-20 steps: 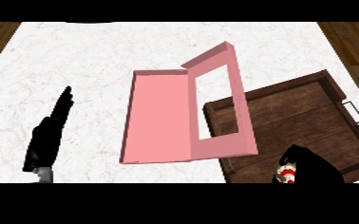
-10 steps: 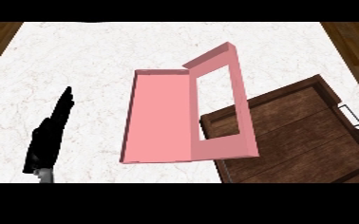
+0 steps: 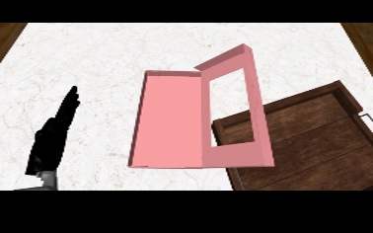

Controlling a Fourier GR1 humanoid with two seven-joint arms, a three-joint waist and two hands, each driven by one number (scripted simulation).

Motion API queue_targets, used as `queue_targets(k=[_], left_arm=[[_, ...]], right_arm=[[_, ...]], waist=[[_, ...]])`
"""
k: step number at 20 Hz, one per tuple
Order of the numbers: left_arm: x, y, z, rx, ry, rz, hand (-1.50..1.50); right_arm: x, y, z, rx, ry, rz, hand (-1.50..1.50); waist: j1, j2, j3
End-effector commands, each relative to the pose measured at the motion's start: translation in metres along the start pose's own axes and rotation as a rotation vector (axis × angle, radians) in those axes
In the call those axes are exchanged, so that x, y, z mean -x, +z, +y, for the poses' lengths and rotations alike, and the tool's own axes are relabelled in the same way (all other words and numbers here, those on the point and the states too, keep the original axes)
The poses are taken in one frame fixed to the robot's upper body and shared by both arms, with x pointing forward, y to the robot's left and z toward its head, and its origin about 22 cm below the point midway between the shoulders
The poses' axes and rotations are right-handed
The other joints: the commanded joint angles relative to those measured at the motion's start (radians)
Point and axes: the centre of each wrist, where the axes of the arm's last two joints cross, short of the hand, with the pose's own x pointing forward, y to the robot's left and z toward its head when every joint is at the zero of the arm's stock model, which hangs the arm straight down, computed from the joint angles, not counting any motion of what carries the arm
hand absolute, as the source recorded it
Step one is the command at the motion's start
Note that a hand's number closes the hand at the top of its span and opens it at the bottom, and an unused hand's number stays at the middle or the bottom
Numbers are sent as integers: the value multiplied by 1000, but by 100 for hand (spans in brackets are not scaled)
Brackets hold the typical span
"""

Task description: Pick the cupcake from the tray and place it in the cardboard box

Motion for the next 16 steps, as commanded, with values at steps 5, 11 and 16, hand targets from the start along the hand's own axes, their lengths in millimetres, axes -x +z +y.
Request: queue_targets(k=[5, 11, 16], left_arm=[[-8, -11, 3, 23, -9, -35, 0], [-12, -8, -14, 49, 1, -33, 0], [-16, -12, -16, 46, -7, -51, 0]], right_arm=[[-35, -5, -17, -4, -262, 26, 150], [-35, -19, -13, -41, -268, 62, 150], [-36, -31, -2, -86, -248, 81, 150]], waist=[[31, 14, -1], [46, 20, -1], [64, 30, -2]])
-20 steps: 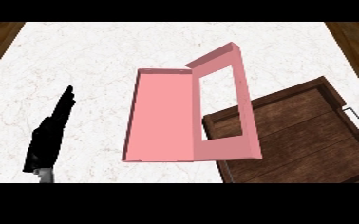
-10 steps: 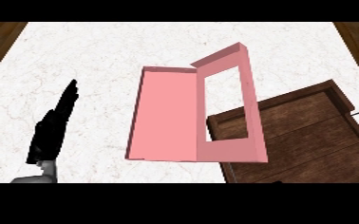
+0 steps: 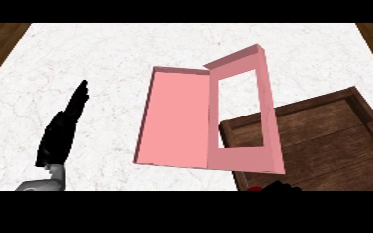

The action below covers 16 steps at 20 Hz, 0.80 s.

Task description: Pick the cupcake from the tray and place it in the cardboard box

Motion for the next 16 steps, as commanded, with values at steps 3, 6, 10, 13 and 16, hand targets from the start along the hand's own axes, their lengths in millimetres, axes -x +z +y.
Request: queue_targets(k=[3, 6, 10, 13, 16], left_arm=[[3, 0, 2, 14, 1, -11, 0], [-5, -2, 1, 15, 9, -26, 0], [-10, -6, 1, 19, -10, -38, 0], [-5, -4, -9, 43, 8, -31, 0], [0, -4, -3, 21, 6, -11, 0]], right_arm=[[-26, -30, 13, -48, -154, 231, 150], [-24, -40, 21, -76, -128, 254, 150], [-23, -63, 37, -108, -119, 312, 150], [-27, -89, 51, -110, -168, 368, -150], [-36, -120, 66, -113, -177, 399, -150]], waist=[[22, 10, 0], [30, 9, 0], [37, 12, 2], [40, 13, 3], [36, 4, 4]])
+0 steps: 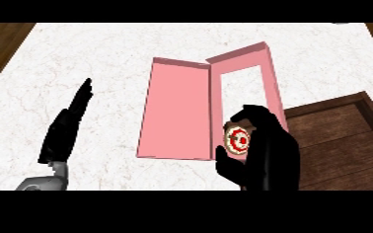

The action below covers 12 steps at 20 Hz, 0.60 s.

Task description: Pick the cupcake from the tray and place it in the cardboard box

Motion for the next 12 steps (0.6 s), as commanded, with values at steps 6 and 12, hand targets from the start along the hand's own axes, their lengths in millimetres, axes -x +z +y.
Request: queue_targets(k=[6, 12], left_arm=[[8, 0, -8, 4, -7, 23, 0], [12, 5, -1, -25, 2, 47, 0]], right_arm=[[-50, -75, 16, 102, -260, 126, -150], [-62, -87, -10, 299, -522, 126, -150]], waist=[[-7, -8, 3], [-37, -26, 2]])
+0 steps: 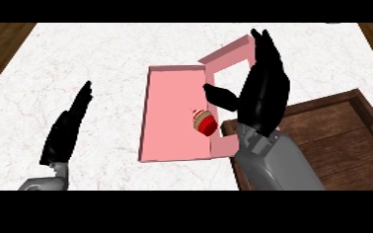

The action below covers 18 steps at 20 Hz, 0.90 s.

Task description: Pick the cupcake from the tray and place it in the cardboard box

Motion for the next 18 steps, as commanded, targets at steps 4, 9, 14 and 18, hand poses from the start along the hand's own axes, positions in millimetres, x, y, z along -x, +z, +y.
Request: queue_targets(k=[4, 9, 14, 18], left_arm=[[2, 0, 15, -33, 2, 13, 0], [23, 9, 11, -61, 0, 45, 0], [15, 12, 23, -94, 8, 47, 0], [27, 19, 20, -73, 7, 54, 0]], right_arm=[[-15, -16, -12, 176, -403, 137, -150], [19, -10, -36, 332, -455, 176, -150], [54, 21, -80, 404, -480, 232, -150], [73, 56, -129, 427, -486, 217, -150]], waist=[[-27, -9, 0], [-78, -19, -1], [-100, -26, 0], [-96, -22, -1]])
